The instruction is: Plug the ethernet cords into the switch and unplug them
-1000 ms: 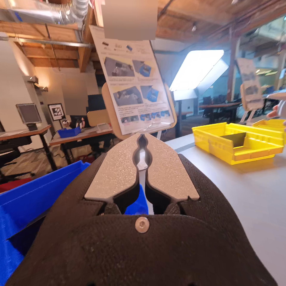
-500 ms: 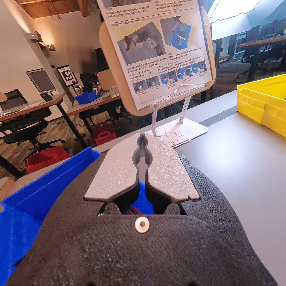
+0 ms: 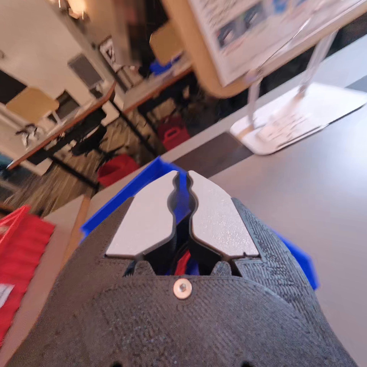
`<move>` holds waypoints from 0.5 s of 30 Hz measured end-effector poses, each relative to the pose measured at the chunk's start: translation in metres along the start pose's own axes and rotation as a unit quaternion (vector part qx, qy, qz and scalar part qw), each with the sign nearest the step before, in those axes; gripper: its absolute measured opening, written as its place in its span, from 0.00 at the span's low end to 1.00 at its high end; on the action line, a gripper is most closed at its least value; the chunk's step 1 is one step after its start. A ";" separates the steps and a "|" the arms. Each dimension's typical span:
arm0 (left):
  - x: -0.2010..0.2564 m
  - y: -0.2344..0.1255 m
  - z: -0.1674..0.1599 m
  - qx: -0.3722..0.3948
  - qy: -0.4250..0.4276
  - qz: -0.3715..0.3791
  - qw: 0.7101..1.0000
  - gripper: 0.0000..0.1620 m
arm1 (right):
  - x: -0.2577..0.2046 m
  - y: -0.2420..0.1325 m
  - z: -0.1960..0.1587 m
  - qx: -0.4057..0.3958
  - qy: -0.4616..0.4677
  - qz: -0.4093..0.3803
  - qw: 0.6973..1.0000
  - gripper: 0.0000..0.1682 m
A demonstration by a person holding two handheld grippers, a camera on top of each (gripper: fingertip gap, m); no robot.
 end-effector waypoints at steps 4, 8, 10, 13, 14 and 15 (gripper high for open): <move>-0.044 -0.004 -0.031 -0.069 -0.031 0.009 0.997 0.07 | -0.002 -0.004 0.011 0.008 -0.018 0.005 1.000 0.05; -0.051 -0.002 -0.064 -0.169 0.016 -0.018 0.985 0.13 | -0.001 -0.006 0.013 0.014 -0.015 0.014 1.000 0.05; -0.051 0.001 -0.075 -0.203 0.031 -0.028 0.978 0.18 | -0.001 -0.005 0.011 0.011 -0.013 0.016 1.000 0.05; -0.056 0.016 -0.079 -0.230 0.059 -0.021 0.971 0.21 | 0.000 -0.004 0.008 0.003 -0.010 0.016 1.000 0.06; -0.059 0.024 -0.079 -0.242 0.065 -0.027 0.968 0.21 | 0.002 -0.005 0.007 0.002 -0.010 0.015 1.000 0.06; -0.063 0.036 -0.080 -0.260 0.068 -0.038 0.962 0.22 | 0.003 -0.005 0.007 0.001 -0.008 0.015 1.000 0.05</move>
Point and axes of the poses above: each gripper's, where its closed fingertips meet, y out along the fingers, z out of its top, x = y × z across the jaws, the point moved 7 cm from there along -y, back along the fingers, and after that the axes turned 6 degrees about z, right-handed, at the moved point
